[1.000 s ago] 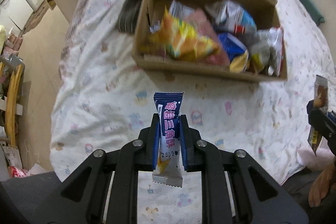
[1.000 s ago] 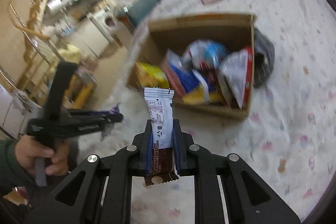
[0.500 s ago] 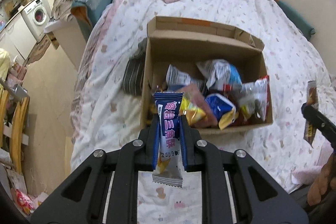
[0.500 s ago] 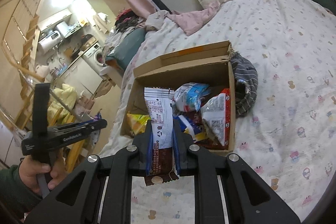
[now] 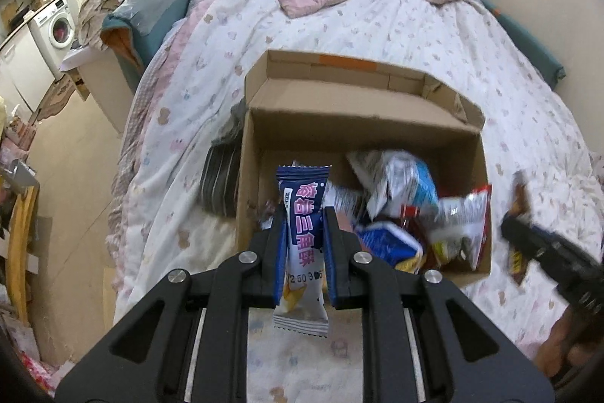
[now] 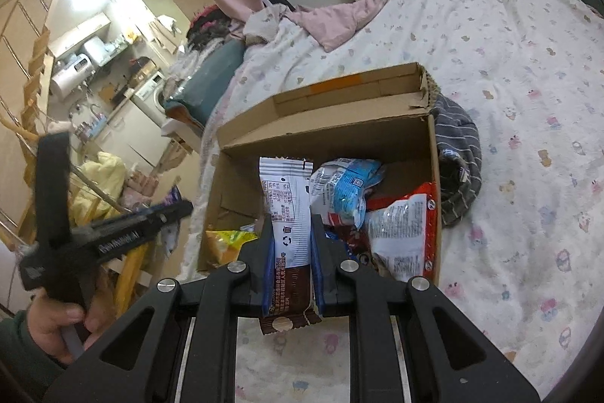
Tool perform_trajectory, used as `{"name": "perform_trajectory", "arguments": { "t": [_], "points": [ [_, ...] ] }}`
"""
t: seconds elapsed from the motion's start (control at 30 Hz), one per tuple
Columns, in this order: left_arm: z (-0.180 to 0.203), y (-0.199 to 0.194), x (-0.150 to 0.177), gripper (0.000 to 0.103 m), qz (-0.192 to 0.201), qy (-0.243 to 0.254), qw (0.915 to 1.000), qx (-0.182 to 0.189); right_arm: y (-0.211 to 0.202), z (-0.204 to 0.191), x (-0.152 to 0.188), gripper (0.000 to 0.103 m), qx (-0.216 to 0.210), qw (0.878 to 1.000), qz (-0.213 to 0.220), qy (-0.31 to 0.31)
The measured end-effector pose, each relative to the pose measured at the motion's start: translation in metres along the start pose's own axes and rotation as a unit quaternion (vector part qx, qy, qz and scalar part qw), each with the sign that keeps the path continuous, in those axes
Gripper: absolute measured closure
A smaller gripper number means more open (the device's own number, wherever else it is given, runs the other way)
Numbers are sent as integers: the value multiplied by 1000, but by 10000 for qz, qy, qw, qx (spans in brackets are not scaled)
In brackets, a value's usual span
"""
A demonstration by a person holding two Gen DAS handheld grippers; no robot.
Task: Organize snacks
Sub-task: 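Carry both bars over the box and lower them inside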
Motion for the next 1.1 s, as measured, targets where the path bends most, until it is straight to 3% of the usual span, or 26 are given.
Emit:
{"name": "perform_trajectory", "arguments": {
  "t": [0.3, 0.67, 1.1],
  "points": [
    [4, 25, -13, 89, 474, 196, 9987, 0, 36, 11, 3, 86, 388, 9989, -261, -19],
    [4, 48, -16, 89, 323, -43, 9987, 395, 45, 17, 5, 86, 482, 9981, -382, 39],
    [10, 58, -14, 88, 149, -23, 9988, 460, 58, 23, 5, 86, 764, 9958, -505, 53]
  ]
}}
Point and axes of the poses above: each gripper's, at about its wrist camera, not at the fingertips, and y roughly the way its jaws point, z to its right, x to its underside, the point moved 1 cm from there along y, roughly the way its jaws point, and after that the axes turned 14 degrees about y, right-handed, at the moved point
